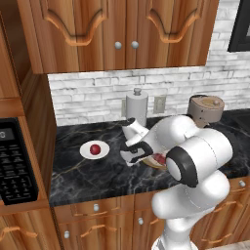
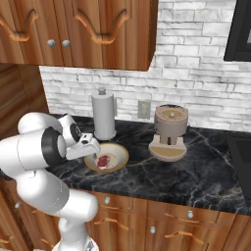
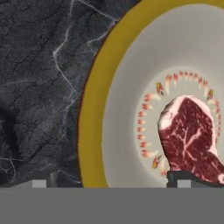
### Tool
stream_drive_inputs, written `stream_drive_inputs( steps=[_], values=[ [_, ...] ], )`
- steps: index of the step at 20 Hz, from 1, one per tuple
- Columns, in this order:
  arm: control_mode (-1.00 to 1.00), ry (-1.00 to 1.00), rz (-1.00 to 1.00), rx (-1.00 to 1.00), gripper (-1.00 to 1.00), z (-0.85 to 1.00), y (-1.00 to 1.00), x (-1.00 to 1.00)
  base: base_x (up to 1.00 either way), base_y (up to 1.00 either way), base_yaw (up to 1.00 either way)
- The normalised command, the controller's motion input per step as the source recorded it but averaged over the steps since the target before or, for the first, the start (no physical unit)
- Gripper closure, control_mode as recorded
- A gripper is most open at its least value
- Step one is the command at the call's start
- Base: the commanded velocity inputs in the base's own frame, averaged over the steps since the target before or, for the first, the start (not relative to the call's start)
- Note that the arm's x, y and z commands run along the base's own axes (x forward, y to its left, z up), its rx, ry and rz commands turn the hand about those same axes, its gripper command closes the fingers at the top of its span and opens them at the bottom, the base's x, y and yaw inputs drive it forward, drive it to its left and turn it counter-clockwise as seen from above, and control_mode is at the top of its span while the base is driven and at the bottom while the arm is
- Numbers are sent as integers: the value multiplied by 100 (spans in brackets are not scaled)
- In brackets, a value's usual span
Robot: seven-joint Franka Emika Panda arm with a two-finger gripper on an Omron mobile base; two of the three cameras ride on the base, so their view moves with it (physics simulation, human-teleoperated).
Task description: Remove the apple from the bowl and place it on the small plate. Then place the bowl with only the steak in the microwave, close the door, and press the start button to microwave the steak.
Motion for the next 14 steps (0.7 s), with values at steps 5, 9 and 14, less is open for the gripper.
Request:
stream_drive_inputs(
  steps=[5,9,14],
  values=[
    [-100,0,0,0,-100,-23,0,15,0,0,0],
    [-100,0,0,0,100,-10,0,10,0,0,0],
    [-100,0,0,0,100,0,-1,9,0,0,0]
  ],
)
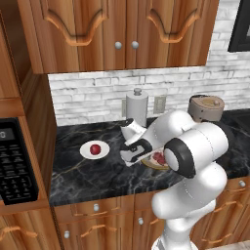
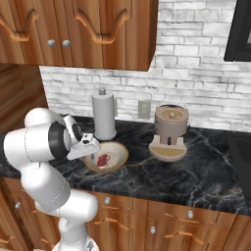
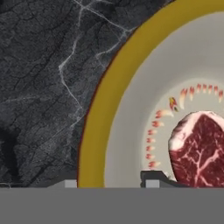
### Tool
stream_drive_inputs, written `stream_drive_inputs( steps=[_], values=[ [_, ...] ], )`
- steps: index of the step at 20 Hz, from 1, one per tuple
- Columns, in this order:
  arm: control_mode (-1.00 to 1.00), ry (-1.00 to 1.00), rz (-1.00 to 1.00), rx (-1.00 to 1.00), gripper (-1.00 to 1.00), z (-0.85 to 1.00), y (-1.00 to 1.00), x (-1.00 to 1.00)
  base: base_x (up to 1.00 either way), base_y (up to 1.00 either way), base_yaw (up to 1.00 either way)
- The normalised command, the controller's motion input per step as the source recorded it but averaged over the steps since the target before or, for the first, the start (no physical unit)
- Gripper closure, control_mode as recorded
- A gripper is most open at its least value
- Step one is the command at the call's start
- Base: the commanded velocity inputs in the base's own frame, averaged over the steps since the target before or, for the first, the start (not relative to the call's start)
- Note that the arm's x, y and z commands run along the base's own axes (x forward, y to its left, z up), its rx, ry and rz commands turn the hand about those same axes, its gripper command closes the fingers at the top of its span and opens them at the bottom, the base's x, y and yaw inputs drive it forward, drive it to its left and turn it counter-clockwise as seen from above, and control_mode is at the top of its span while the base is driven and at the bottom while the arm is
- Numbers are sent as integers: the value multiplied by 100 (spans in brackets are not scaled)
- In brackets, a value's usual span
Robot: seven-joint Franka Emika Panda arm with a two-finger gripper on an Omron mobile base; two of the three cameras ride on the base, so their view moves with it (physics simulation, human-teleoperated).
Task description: Remove the apple from the bowl and place it on the small plate. Then place the bowl with only the steak in the microwave, close the door, and press the start button to microwave the steak.
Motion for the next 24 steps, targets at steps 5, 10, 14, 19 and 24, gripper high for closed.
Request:
stream_drive_inputs(
  steps=[5,10,14,19,24],
  values=[
    [-100,0,0,0,100,0,-4,10,0,0,0],
    [-100,0,0,0,100,8,0,0,0,0,0],
    [-100,0,0,0,100,10,2,0,0,0,0],
    [-100,2,0,-1,100,4,1,0,0,0,0],
    [-100,-1,0,-10,100,44,0,-15,0,0,0]
  ],
)
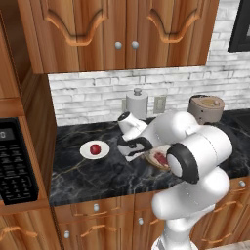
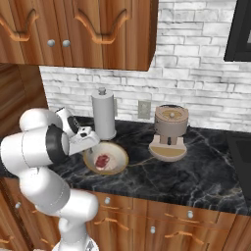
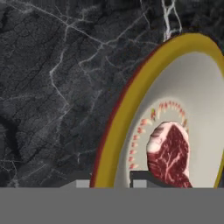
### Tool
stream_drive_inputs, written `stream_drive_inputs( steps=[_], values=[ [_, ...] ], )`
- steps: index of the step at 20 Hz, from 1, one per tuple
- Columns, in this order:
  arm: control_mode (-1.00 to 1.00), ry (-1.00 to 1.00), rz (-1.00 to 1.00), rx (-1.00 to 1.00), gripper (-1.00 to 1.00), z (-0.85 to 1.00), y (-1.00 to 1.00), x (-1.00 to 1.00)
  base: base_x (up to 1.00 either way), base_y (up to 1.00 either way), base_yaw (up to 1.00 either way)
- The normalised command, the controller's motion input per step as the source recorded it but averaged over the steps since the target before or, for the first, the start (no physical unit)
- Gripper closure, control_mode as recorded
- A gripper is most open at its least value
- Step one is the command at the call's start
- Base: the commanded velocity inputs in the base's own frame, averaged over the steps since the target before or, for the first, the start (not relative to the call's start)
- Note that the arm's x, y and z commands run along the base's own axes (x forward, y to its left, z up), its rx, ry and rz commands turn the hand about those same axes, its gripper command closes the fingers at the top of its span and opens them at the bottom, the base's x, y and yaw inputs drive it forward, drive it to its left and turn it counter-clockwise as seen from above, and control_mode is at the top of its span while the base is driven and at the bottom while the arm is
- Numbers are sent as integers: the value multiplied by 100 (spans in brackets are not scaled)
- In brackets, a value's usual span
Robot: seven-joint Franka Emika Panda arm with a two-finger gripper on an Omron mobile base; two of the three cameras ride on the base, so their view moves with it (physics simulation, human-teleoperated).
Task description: Remove the apple from the bowl and place it on the small plate. Then place the bowl with only the steak in the microwave, close the door, and press the start button to microwave the steak.
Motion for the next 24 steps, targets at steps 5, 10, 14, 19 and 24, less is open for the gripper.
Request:
stream_drive_inputs(
  steps=[5,10,14,19,24],
  values=[
    [-100,-8,0,-12,100,41,0,-26,0,0,0],
    [-100,-1,0,-14,100,57,0,-39,0,0,0],
    [-100,0,0,-7,100,71,0,-71,0,0,0],
    [-100,0,5,0,100,47,0,-98,0,0,0],
    [-100,0,11,-9,100,55,0,-66,0,0,0]
  ],
)
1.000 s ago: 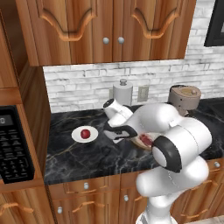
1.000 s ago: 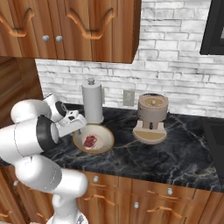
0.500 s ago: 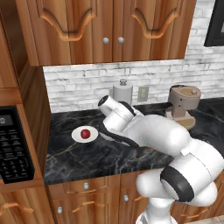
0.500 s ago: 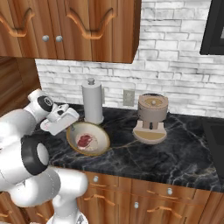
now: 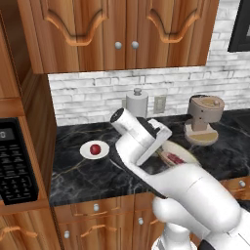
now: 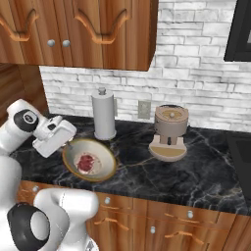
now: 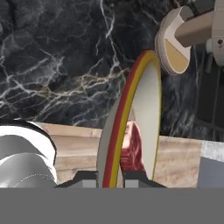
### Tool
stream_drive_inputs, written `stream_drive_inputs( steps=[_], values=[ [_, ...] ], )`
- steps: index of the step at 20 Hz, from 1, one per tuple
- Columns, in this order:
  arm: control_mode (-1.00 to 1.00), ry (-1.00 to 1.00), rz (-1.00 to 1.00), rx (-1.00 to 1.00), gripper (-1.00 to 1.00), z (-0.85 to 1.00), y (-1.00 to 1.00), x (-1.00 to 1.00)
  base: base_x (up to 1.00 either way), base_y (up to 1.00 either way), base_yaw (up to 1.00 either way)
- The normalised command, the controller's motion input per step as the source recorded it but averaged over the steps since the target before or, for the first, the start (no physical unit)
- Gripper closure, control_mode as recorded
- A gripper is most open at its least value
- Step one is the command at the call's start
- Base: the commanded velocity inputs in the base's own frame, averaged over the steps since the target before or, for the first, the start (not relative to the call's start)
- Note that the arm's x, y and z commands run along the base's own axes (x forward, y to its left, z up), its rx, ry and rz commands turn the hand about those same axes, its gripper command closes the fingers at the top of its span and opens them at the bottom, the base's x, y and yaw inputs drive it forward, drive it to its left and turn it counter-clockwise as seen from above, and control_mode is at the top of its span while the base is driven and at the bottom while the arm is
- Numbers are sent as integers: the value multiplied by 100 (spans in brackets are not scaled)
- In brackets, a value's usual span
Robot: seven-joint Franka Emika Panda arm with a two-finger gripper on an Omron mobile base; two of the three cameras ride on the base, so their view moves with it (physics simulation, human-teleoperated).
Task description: Remove the apple from the bowl and place it on the small plate. Then place the bowl with only the steak in the microwave, close the door, and press the start button to microwave the steak.
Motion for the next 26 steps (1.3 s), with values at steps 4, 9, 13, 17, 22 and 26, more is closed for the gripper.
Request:
stream_drive_inputs(
  steps=[4,9,13,17,22,26],
  values=[
    [-100,0,20,-17,100,52,0,-39,0,0,0],
    [-100,-2,30,-10,100,51,-1,-3,0,0,0],
    [-100,-1,32,-5,100,37,0,0,0,0,0],
    [-100,-16,19,-11,100,34,0,-15,0,0,0],
    [-100,-22,7,-9,100,26,0,-8,0,0,0],
    [-100,-12,0,-6,100,24,0,0,0,0,0]
  ],
)
